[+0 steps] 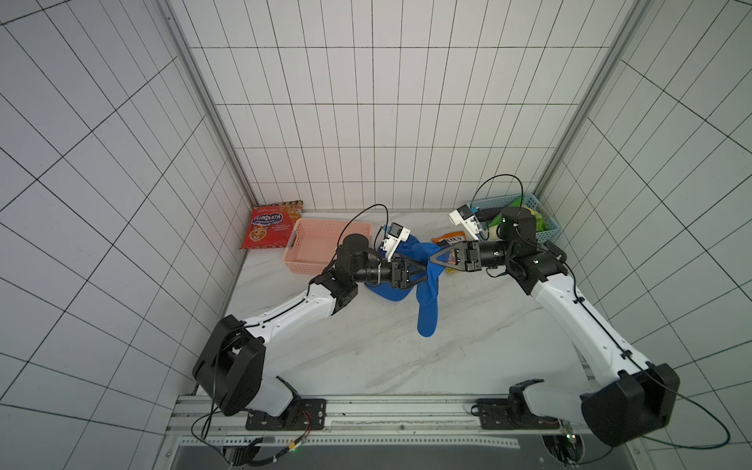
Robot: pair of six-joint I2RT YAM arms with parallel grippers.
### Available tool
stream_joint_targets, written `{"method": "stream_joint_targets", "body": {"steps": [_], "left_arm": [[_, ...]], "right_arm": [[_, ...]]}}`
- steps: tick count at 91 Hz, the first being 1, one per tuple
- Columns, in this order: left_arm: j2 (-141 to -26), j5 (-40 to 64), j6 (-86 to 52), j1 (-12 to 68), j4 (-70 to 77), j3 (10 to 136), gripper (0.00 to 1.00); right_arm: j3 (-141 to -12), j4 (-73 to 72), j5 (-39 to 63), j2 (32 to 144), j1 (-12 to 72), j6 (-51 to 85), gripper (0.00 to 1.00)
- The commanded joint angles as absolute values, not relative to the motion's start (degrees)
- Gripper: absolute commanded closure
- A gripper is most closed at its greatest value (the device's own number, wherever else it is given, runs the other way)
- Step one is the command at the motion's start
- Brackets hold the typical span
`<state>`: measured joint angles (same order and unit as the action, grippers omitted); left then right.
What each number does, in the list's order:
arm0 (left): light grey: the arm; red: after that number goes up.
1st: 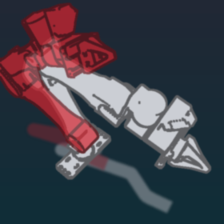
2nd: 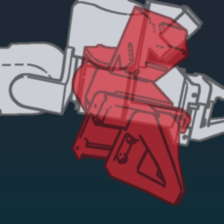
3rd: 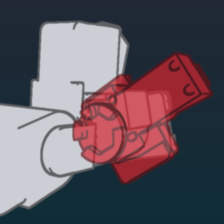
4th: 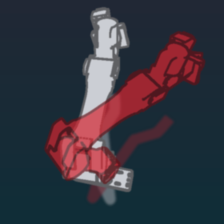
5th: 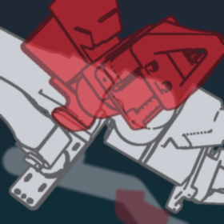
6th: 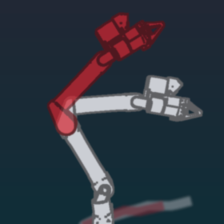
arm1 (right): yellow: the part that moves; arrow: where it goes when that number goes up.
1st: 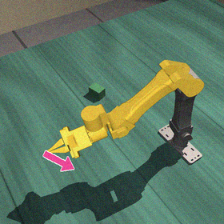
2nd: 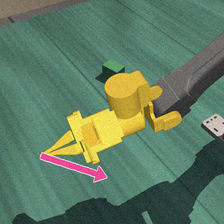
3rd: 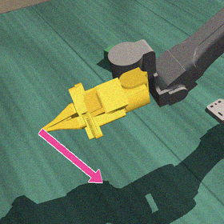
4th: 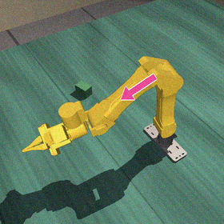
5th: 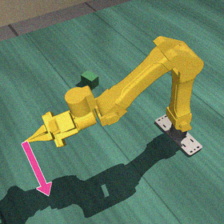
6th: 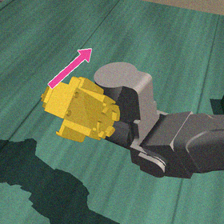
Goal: Turn the baseball cap inside out
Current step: Turn over the baseball cap.
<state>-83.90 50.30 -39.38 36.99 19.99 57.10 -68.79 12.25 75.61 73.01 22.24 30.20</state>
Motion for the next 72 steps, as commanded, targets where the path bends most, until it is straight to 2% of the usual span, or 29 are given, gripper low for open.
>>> {"method": "stream_joint_targets", "body": {"steps": [1,23,34,51,63,72], "left_arm": [[-83.3,52.5,-40.2,37.6,22.1,56.3,0.23],[-83.1,53.1,-40.6,37.6,21.4,55.8,0.22],[-82.9,54.0,-41.5,37.7,21.4,55.0,0.19],[-82.1,51.3,-41.0,37.7,21.3,53.9,0.18],[-84.8,50.6,-42.3,37.8,24.0,57.0,0.24],[-86.6,51.2,-44.9,38.0,28.1,58.4,0.35]], "right_arm": [[-70.6,10.5,74.4,72.9,22.3,29.5,0.96],[-70.8,10.3,74.3,72.9,22.1,29.6,0.95],[-70.8,10.2,74.1,72.6,21.9,29.6,0.95],[-70.2,9.0,74.7,72.6,21.9,31.0,0.94],[-69.7,7.8,75.4,72.7,22.0,32.6,0.94],[-69.0,7.9,74.9,72.5,22.0,32.6,0.93]]}}
